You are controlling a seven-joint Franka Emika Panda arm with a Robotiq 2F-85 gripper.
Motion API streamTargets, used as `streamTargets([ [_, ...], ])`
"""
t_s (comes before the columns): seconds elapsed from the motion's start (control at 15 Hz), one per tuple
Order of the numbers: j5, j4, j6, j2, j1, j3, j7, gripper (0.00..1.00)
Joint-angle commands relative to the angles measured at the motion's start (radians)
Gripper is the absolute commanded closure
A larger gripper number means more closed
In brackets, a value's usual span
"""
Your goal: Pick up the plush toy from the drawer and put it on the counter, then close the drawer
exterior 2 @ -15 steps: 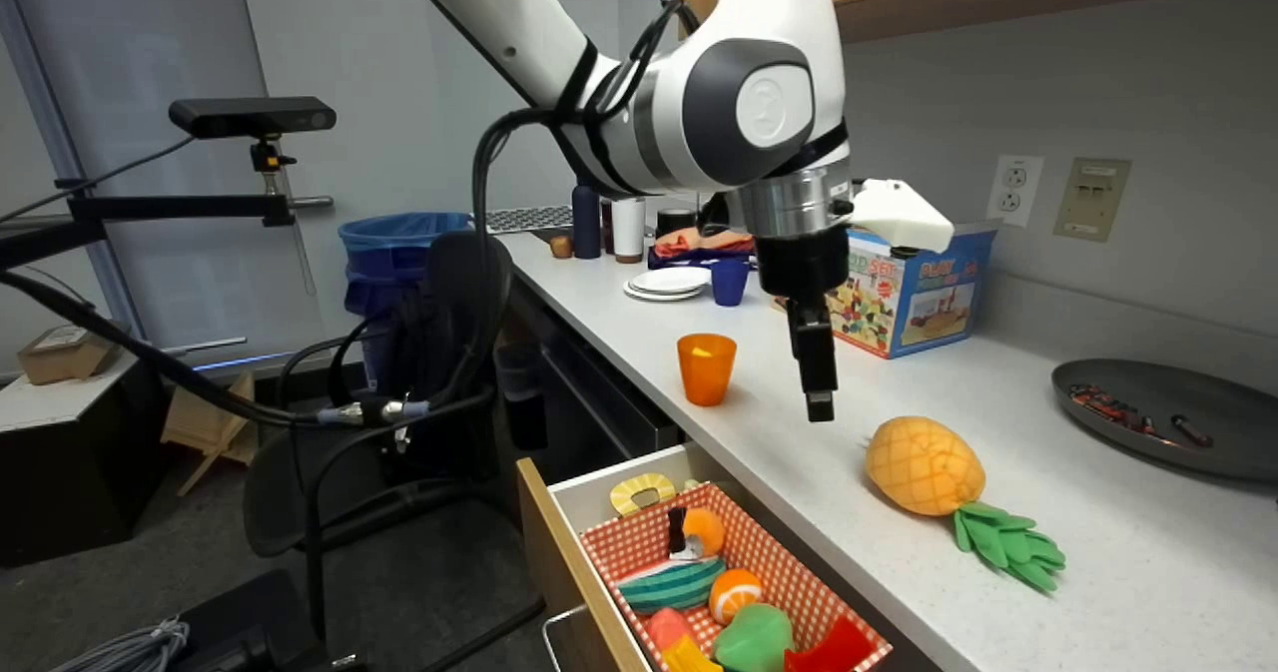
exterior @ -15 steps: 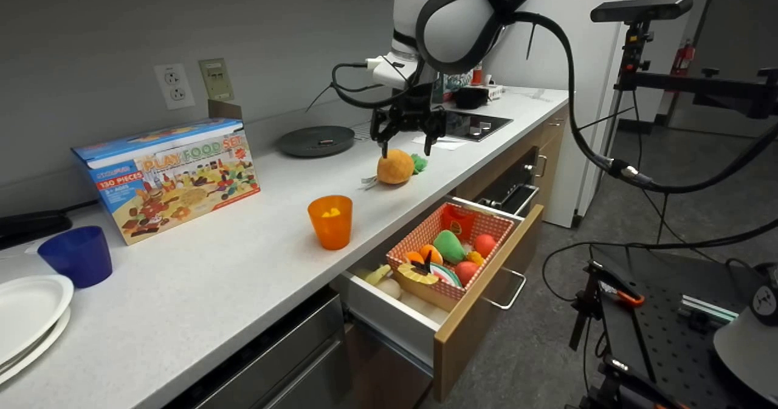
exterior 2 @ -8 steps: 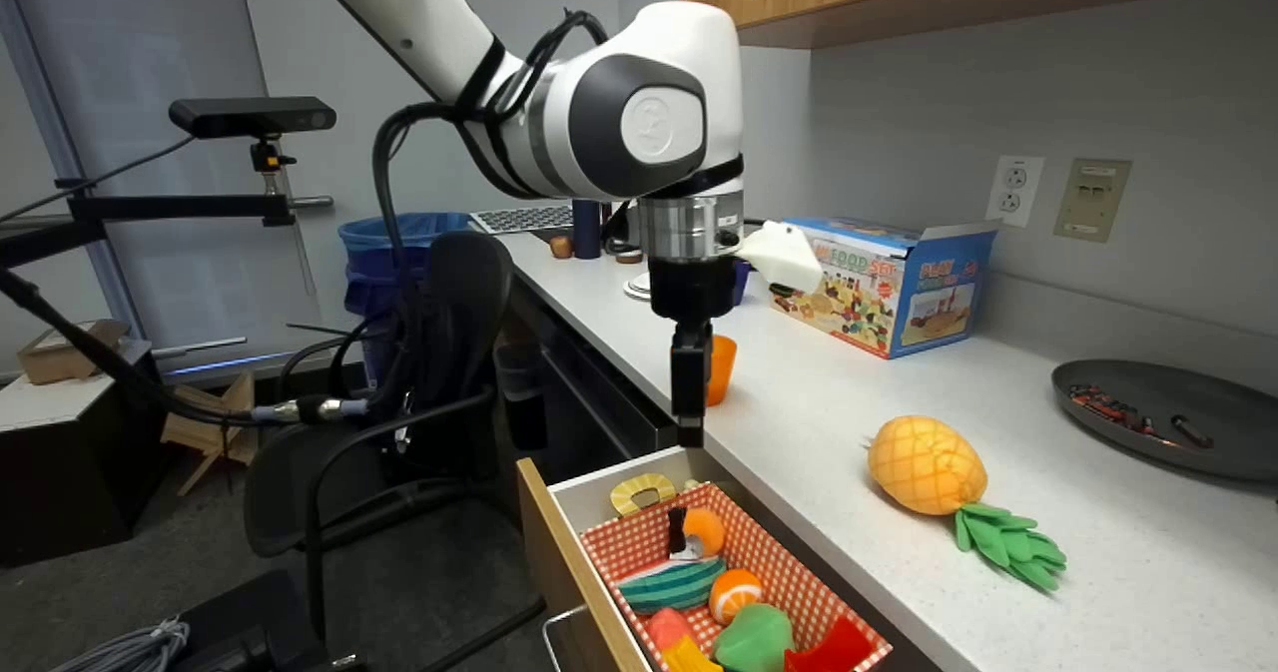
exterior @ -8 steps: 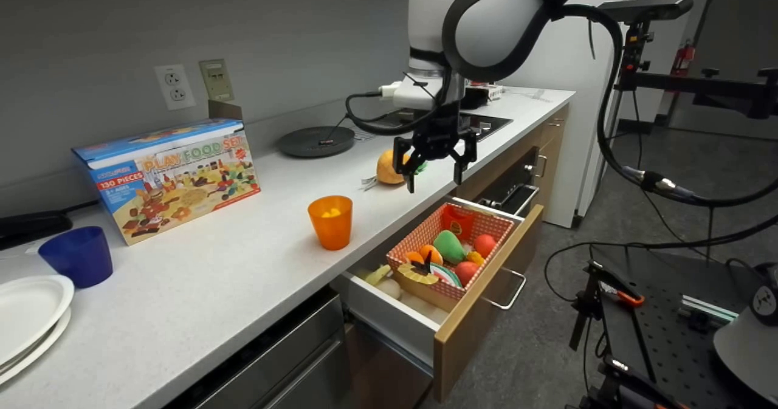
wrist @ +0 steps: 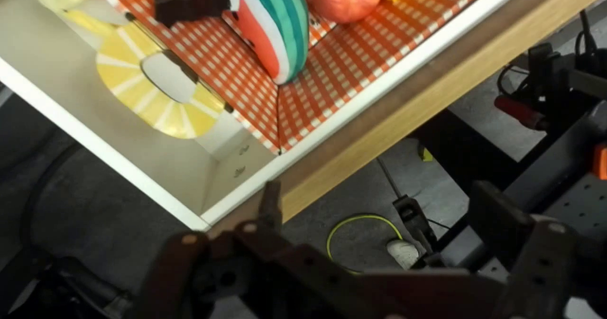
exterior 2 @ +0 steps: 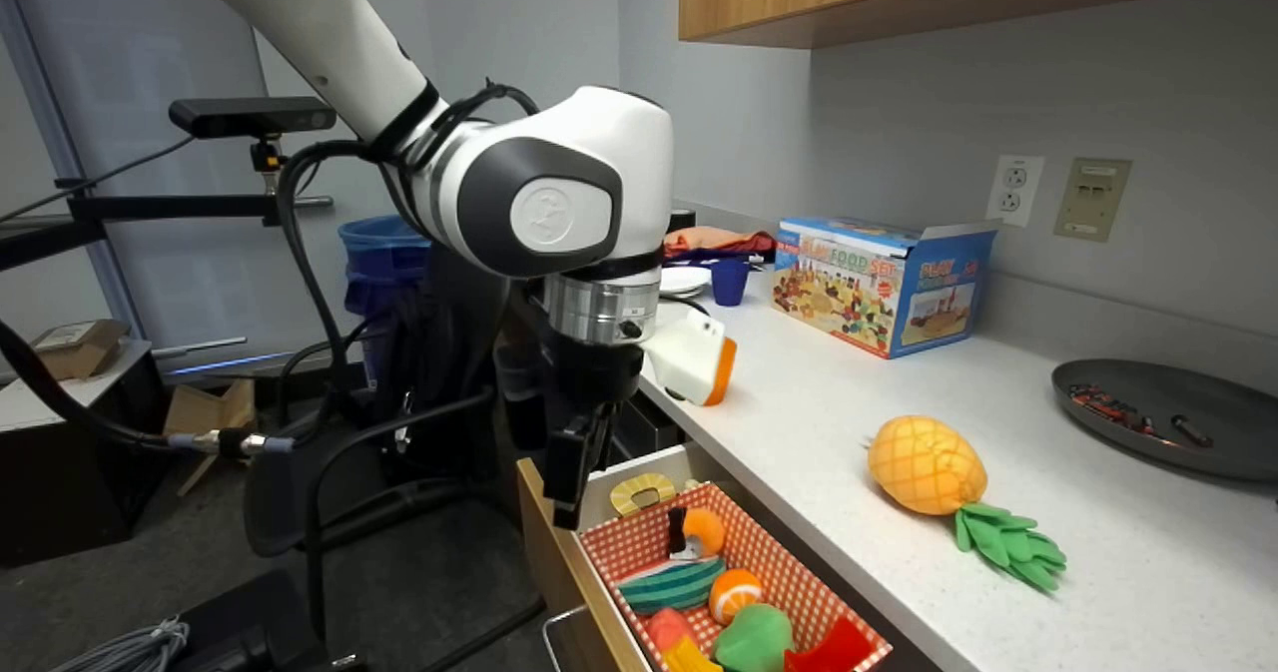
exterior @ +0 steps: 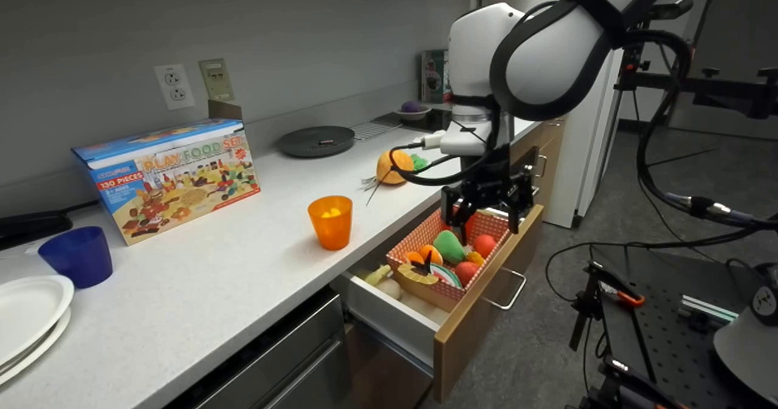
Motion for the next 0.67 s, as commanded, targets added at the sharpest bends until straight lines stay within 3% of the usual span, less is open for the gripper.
streamTargets([
  [0.0, 0.083, -0.099, 0.010, -0.067, 0.032, -0.019, -0.060, 0.00],
  [0.6, 0.195, -0.193, 0.016, -0.045, 0.030, -0.061, -0.141, 0.00],
])
